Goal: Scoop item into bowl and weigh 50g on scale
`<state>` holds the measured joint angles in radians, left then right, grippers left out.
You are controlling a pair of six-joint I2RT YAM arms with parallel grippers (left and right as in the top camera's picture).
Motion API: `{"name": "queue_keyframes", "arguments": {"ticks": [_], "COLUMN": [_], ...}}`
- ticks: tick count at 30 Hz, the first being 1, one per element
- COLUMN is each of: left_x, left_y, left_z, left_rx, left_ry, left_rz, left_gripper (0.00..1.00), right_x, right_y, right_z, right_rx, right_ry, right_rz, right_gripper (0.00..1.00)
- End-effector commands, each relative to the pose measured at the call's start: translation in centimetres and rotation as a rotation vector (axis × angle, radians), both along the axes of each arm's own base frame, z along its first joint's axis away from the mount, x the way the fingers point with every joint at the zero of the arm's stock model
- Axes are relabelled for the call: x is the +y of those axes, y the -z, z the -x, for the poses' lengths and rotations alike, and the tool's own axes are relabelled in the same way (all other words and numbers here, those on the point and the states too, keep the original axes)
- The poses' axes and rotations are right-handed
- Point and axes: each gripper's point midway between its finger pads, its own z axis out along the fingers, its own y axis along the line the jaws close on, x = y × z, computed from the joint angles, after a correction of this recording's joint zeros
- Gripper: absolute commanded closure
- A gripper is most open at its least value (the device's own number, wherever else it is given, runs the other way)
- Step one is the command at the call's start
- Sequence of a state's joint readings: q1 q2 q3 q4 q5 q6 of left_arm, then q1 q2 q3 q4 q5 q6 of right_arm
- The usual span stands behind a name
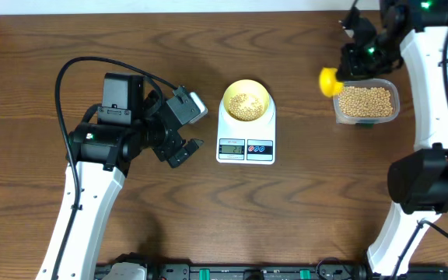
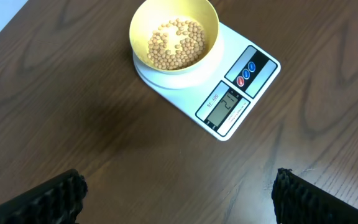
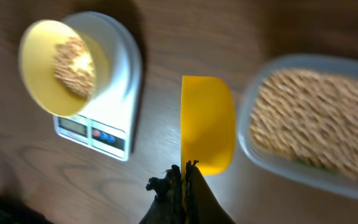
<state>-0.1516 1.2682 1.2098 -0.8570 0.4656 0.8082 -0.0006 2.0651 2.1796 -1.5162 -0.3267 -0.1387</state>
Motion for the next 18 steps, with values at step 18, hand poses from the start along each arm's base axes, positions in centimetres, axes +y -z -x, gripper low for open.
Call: {"name": "queue_keyframes", "arguments": {"ticks": [18], "left_x": [0.0], "left_y": [0.3], "left_z": [0.1], "left_rx": [0.017], "left_ry": [-0.007], "left_rz": [0.010], "left_gripper": [0.02], "right_x": [-10.0], "right_y": [1.0], "right_z": [1.6], "right_rx": [0.049], "right_ry": [0.161], "right_rz": [0.444], "right_gripper": [0.99]}}
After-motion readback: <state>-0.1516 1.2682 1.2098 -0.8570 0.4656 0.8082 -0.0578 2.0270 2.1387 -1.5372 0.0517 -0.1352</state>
